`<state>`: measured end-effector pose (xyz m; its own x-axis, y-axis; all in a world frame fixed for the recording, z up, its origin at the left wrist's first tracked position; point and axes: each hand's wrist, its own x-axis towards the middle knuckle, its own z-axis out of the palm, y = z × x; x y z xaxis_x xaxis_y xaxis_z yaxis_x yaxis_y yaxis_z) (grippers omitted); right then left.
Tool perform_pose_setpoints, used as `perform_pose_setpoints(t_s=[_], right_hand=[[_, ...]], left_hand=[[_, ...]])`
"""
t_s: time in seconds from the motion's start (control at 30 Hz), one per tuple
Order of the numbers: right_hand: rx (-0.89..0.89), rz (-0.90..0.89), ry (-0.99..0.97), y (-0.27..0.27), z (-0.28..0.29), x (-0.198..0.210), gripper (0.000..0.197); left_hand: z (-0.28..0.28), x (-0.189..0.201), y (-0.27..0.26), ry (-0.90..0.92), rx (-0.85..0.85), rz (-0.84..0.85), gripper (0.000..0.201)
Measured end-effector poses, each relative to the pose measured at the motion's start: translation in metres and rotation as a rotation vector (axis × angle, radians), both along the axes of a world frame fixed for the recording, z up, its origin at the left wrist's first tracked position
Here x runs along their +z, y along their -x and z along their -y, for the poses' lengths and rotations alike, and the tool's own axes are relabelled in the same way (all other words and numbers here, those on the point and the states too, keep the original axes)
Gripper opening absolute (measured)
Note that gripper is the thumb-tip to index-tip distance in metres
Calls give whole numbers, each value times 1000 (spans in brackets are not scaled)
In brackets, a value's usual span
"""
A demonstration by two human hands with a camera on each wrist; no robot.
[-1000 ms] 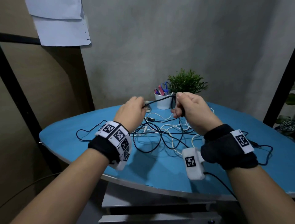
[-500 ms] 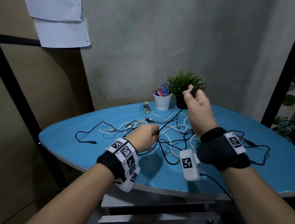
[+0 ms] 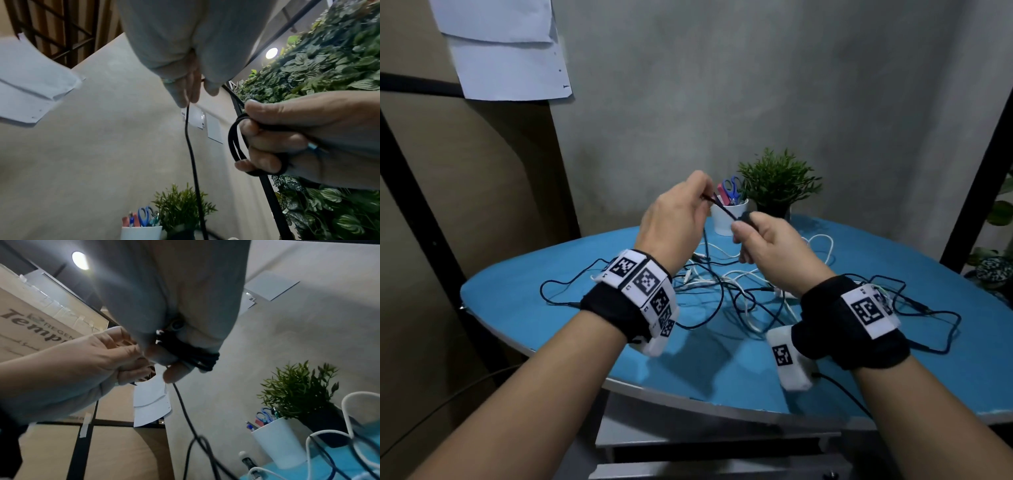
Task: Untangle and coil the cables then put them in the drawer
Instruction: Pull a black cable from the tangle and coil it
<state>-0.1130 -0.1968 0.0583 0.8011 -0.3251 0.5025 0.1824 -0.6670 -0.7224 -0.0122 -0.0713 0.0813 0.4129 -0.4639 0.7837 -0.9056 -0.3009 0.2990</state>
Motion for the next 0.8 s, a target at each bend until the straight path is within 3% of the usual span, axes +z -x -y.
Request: perform_pose_setpoints(t_s=[0.13, 0.3, 0.43, 0.57, 0.63, 0.7, 0.73, 0.8], right_hand=[[45, 190, -306, 3, 7, 4, 30], [89, 344, -748, 8, 15, 11, 30], [230, 422, -1055, 13, 11, 16, 27], [359, 538, -1318, 8, 11, 17, 12], [325, 603, -1405, 4, 17, 15, 10], [192, 614, -1347, 0, 21, 11, 6], [66, 560, -1208, -2, 20, 8, 4], [-163, 357, -744, -6, 15, -1, 6]], left_hand=[[-5, -11, -13, -242, 240, -36, 11], [-18, -43, -20, -543, 278, -226, 14], [-23, -60, -9, -676, 159, -298, 16], [-25, -62, -3, -544, -130, -821, 22], [-26, -58, -1, -453, -234, -971, 24], [-27, -54, 2, -397, -310, -990, 24], [-26, -53, 3, -385, -332, -940, 21], [-25, -51, 2, -405, -309, -692, 14]])
